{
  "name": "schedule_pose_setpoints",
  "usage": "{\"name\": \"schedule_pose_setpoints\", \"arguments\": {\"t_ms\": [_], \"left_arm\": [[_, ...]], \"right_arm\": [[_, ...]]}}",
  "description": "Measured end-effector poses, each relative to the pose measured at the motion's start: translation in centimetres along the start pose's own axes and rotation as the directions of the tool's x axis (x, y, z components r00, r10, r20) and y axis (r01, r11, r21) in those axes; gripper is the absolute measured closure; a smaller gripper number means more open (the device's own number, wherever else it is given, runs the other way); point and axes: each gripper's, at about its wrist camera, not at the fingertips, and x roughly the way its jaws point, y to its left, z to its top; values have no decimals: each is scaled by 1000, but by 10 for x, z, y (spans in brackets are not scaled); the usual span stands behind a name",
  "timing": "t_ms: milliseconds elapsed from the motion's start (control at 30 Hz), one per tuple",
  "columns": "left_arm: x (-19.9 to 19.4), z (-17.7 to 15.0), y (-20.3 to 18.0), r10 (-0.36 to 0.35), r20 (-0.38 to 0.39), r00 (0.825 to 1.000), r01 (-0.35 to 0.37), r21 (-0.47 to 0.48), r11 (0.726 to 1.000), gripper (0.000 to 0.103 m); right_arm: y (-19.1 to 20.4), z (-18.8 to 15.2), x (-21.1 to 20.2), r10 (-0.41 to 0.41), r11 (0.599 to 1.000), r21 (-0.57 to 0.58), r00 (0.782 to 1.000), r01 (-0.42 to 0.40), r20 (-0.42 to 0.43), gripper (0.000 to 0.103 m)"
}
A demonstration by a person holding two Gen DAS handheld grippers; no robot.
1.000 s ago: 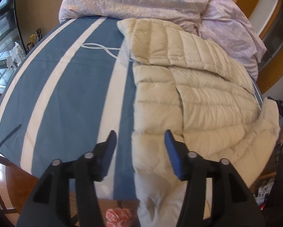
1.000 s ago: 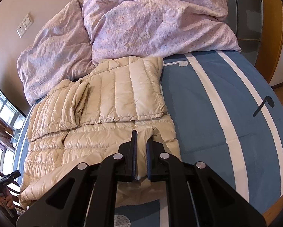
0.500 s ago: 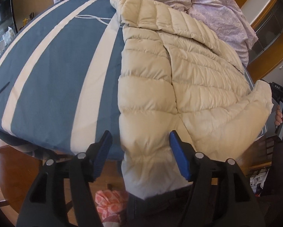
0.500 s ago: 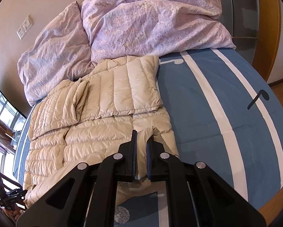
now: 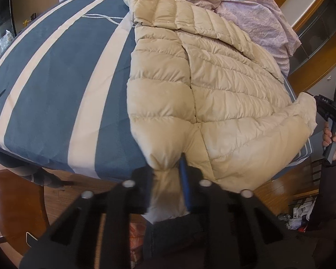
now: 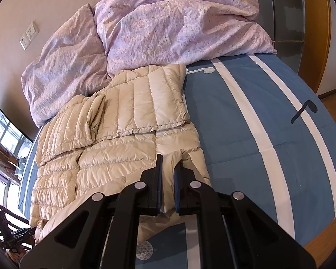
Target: Fold large clothes
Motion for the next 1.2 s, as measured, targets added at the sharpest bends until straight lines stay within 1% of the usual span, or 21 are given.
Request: {"name": "schedule_pose_setpoints", "arguments": {"t_ms": [33, 100, 200, 333, 433, 933, 1200], "left_arm": [[0, 2, -1, 6, 3, 1000, -6, 3, 1000, 92], [-3, 4, -2, 19, 14, 1000, -20, 9, 1000, 95], [-10, 10, -5, 53, 48, 997, -54, 16, 998, 97], [-20, 21, -2, 71, 88, 994, -72, 4, 997, 98], [-23, 28, 0, 79, 104, 991, -80, -1, 997, 98], [-26, 42, 1, 96, 130, 987, -95, -17, 995, 98], [-28, 59, 0, 109, 160, 981, -107, -23, 994, 98]], "right_arm": [[0, 0, 0, -1, 1000, 0, 1000, 1, 0, 94], [0, 0, 1, -1, 1000, 1, 1000, 1, -1, 94], [0, 0, 2, -4, 1000, 1, 1000, 4, -4, 94], [0, 1, 5, -7, 1000, 5, 1000, 7, -9, 94], [1, 1, 7, -9, 1000, 5, 1000, 9, -11, 94], [-2, 0, 14, -8, 1000, 13, 1000, 9, -18, 94], [-3, 1, 17, -12, 1000, 13, 1000, 12, -19, 94]]}}
